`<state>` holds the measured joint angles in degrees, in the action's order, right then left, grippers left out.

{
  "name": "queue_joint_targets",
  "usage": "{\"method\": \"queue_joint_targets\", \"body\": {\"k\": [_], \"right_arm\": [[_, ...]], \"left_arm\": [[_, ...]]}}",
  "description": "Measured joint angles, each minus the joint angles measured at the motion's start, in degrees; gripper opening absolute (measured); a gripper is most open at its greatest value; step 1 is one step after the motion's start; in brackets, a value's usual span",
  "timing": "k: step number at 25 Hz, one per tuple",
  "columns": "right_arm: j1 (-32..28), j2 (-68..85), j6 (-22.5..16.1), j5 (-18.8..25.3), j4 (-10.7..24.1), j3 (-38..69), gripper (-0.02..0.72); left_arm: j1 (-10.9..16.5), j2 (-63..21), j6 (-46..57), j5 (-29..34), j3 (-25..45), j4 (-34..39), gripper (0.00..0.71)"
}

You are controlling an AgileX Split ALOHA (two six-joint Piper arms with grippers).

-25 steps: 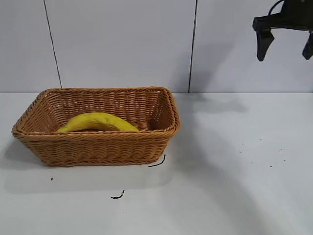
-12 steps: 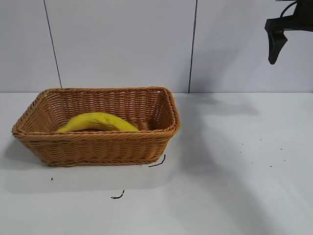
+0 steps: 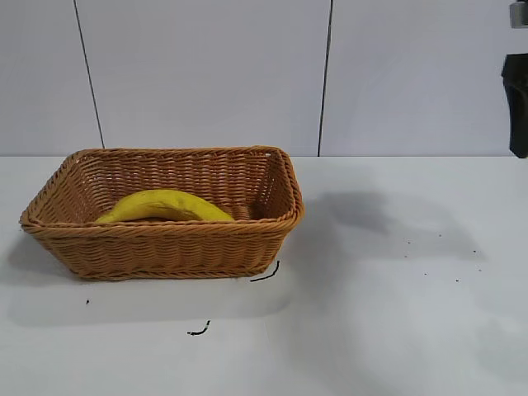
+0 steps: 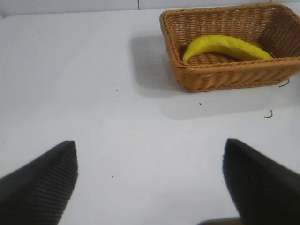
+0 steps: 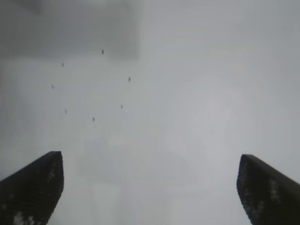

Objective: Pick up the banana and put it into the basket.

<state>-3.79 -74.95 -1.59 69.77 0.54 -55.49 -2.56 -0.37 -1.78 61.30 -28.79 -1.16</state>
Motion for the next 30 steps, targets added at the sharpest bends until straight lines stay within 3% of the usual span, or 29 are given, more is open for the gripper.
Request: {"method": "queue_joint_targets", "body": {"k": [9,19,24,30], "right_arm": [[0.0,28.2,2.0,-0.7,-0.1,15.8,0.689],[0.0,64.4,3.5,-4.1,-0.5,24.5,0.689],[0.0,71.0,3.0,-9.1,-1.3,26.4,0.689],[0.0,71.3,2.9,-10.6,-1.7,27.1,0.689]], "left_arm": [[0.0,0.0,0.0,0.0,0.0,0.0,0.635],[0.0,0.0,0.0,0.0,0.0,0.0,0.635],[0.0,0.0,0.0,0.0,0.0,0.0,0.635],[0.0,0.0,0.0,0.0,0.0,0.0,0.635]]}}
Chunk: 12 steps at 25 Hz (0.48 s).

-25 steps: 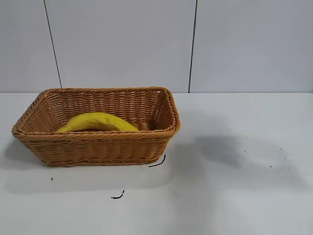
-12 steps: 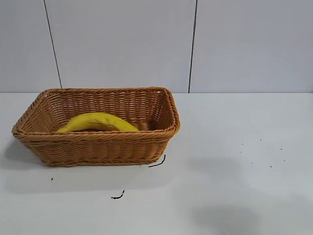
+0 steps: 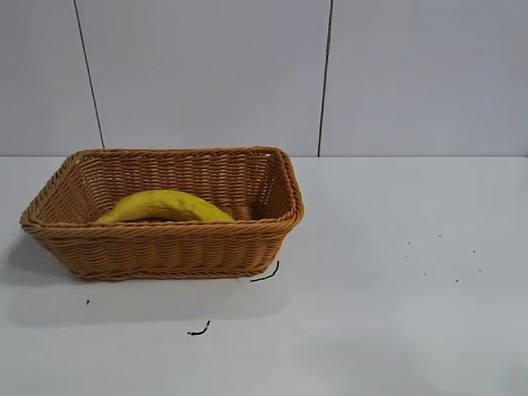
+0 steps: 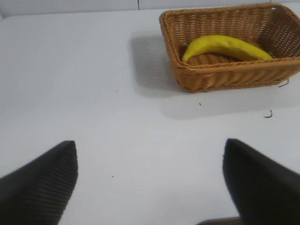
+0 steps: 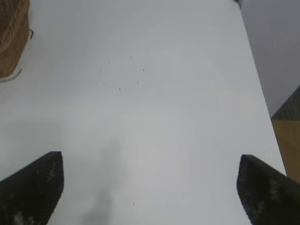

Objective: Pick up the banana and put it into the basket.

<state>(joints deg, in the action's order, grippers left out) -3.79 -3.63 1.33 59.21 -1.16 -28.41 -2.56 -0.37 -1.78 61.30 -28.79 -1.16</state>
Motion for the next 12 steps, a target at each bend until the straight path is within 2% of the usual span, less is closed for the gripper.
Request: {"method": "queue_joint_targets", "body": {"k": [12], "right_arm": [[0.0,3.9,0.0,-0.4,-0.1,0.0,0.689]], "left_arm": [[0.0,0.0,0.0,0.0,0.0,0.0,0.635]]}}
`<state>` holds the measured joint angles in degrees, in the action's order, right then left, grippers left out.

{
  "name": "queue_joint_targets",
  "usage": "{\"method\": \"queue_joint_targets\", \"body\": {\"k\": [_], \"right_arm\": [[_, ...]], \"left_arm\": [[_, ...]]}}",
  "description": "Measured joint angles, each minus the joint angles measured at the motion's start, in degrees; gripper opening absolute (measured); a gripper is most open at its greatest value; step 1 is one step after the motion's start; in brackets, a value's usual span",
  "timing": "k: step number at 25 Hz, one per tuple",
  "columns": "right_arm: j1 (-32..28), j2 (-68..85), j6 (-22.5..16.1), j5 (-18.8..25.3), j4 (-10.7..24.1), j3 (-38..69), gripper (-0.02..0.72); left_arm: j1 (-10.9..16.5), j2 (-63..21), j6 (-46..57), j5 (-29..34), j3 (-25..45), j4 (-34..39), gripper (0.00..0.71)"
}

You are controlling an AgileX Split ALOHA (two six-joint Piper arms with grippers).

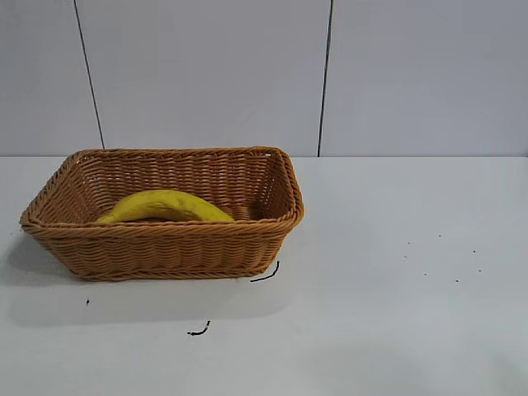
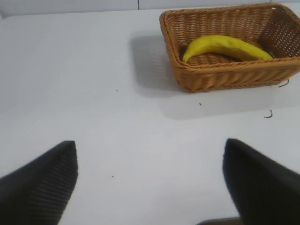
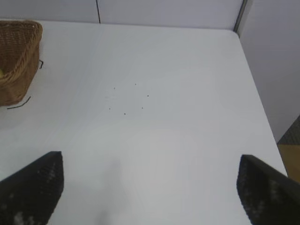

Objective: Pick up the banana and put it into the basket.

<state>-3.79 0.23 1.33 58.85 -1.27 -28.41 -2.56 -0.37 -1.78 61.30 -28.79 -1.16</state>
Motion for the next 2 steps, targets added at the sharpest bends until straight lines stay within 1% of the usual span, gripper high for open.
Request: {"method": "queue_joint_targets", "body": {"k": [2], "right_arm": [[0.0,0.0,0.0,0.0,0.0,0.0,0.689]], "left_arm": [[0.0,0.0,0.0,0.0,0.0,0.0,0.635]]}}
